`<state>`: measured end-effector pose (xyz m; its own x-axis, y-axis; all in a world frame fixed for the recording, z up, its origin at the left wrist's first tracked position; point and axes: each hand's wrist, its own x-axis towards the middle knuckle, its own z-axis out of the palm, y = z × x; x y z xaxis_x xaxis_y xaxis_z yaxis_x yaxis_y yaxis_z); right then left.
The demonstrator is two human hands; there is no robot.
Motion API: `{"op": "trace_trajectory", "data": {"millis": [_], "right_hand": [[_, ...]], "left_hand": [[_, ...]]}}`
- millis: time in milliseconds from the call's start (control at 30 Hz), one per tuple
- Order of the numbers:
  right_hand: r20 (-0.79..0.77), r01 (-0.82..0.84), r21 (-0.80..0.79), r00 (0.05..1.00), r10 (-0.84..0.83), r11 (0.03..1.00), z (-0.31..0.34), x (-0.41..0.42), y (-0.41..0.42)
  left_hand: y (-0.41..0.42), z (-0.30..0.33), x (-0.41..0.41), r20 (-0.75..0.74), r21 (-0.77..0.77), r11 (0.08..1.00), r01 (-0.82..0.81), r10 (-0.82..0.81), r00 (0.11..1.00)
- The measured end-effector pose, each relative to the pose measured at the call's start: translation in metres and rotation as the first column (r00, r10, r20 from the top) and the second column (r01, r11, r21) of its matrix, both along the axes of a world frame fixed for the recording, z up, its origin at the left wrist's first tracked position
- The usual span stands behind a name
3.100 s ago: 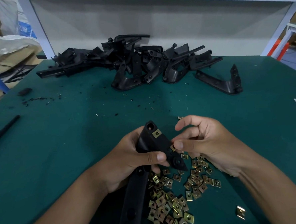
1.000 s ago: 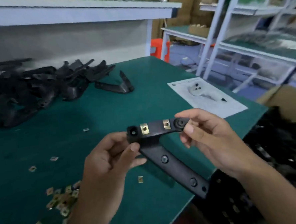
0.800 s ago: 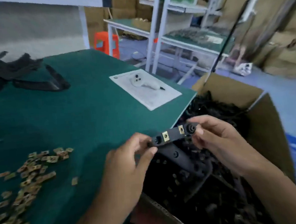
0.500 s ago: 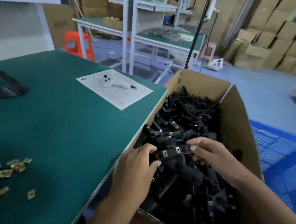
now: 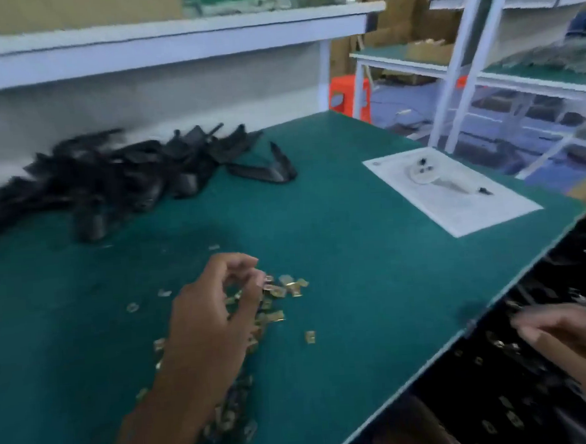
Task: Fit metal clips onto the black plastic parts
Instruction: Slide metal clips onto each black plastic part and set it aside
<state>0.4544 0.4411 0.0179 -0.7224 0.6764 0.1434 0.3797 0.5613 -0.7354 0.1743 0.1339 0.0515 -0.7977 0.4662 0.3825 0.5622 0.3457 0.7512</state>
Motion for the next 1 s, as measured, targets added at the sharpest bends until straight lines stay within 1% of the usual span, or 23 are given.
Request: {"op": "trace_trajectory", "data": {"millis": [33, 100, 133, 200, 233, 267, 333, 367, 400, 433, 467, 567, 600, 633, 700, 767, 867, 933, 1000], "right_hand": [[0.029, -0.072, -0.014, 0.997, 0.072, 0.997, -0.005, -0.021, 0.003], [0.101, -0.254, 0.017, 0.963, 0.251, 0.967, -0.008, -0.068, 0.0], [0.115, -0.307, 0.013, 0.946, 0.304, 0.951, -0.002, -0.095, -0.009], [0.105, -0.406, 0.022, 0.91, 0.402, 0.914, 0.016, -0.151, -0.047], [0.133, -0.471, 0.082, 0.879, 0.458, 0.879, 0.026, -0.177, -0.07], [0.17, -0.553, 0.13, 0.83, 0.531, 0.823, 0.034, -0.199, -0.092], [0.244, -0.735, 0.112, 0.673, 0.698, 0.669, 0.041, -0.234, -0.124], [0.306, -0.805, 0.129, 0.588, 0.749, 0.579, 0.036, -0.252, -0.136], [0.413, -0.856, 0.134, 0.507, 0.757, 0.5, 0.03, -0.266, -0.144], [0.5, -0.883, 0.124, 0.449, 0.741, 0.452, 0.024, -0.278, -0.15], [0.544, -0.898, 0.109, 0.414, 0.73, 0.427, 0.021, -0.287, -0.156], [0.55, -0.916, 0.086, 0.372, 0.748, 0.393, 0.022, -0.305, -0.161], [0.55, -0.921, 0.059, 0.353, 0.757, 0.386, 0.027, -0.31, -0.161], [0.535, -0.919, 0.045, 0.353, 0.767, 0.392, 0.032, -0.319, -0.161], [0.481, -0.905, 0.067, 0.397, 0.782, 0.419, 0.044, -0.348, -0.167], [0.418, -0.892, 0.144, 0.447, 0.791, 0.428, 0.052, -0.388, -0.183], [0.324, -0.879, 0.228, 0.473, 0.819, 0.418, 0.05, -0.458, -0.214], [0.324, -0.867, 0.269, 0.492, 0.808, 0.42, 0.044, -0.502, -0.234], [0.351, -0.85, 0.281, 0.522, 0.777, 0.445, 0.036, -0.539, -0.251]], "left_hand": [[-0.019, -0.002, -0.013, 0.0, -0.007, 0.997, -0.075, 0.075, 0.997], [-0.053, -0.007, -0.041, 0.03, -0.037, 0.975, -0.221, 0.222, 0.975], [-0.069, -0.01, -0.054, 0.049, -0.053, 0.956, -0.29, 0.292, 0.955], [-0.094, -0.018, -0.076, 0.081, -0.079, 0.91, -0.407, 0.413, 0.907], [-0.104, -0.024, -0.084, 0.087, -0.088, 0.886, -0.455, 0.462, 0.883], [-0.111, -0.031, -0.09, 0.086, -0.092, 0.862, -0.499, 0.506, 0.858], [-0.119, -0.043, -0.096, 0.099, -0.095, 0.826, -0.556, 0.563, 0.82], [-0.12, -0.049, -0.097, 0.128, -0.091, 0.817, -0.569, 0.576, 0.807], [-0.122, -0.052, -0.099, 0.165, -0.081, 0.812, -0.578, 0.583, 0.795], [-0.123, -0.055, -0.1, 0.188, -0.069, 0.805, -0.59, 0.591, 0.785], [-0.124, -0.057, -0.101, 0.193, -0.055, 0.797, -0.601, 0.599, 0.777], [-0.124, -0.056, -0.103, 0.189, -0.019, 0.777, -0.629, 0.621, 0.761], [-0.124, -0.056, -0.103, 0.198, -0.013, 0.775, -0.631, 0.621, 0.758], [-0.123, -0.057, -0.104, 0.208, -0.013, 0.776, -0.63, 0.619, 0.758], [-0.122, -0.058, -0.106, 0.222, -0.021, 0.785, -0.619, 0.608, 0.762], [-0.122, -0.058, -0.108, 0.221, -0.03, 0.788, -0.616, 0.606, 0.764], [-0.122, -0.06, -0.11, 0.196, -0.029, 0.78, -0.625, 0.618, 0.761], [-0.122, -0.061, -0.11, 0.182, -0.02, 0.776, -0.63, 0.623, 0.761], [-0.121, -0.063, -0.111, 0.161, -0.006, 0.773, -0.634, 0.627, 0.762]]}}
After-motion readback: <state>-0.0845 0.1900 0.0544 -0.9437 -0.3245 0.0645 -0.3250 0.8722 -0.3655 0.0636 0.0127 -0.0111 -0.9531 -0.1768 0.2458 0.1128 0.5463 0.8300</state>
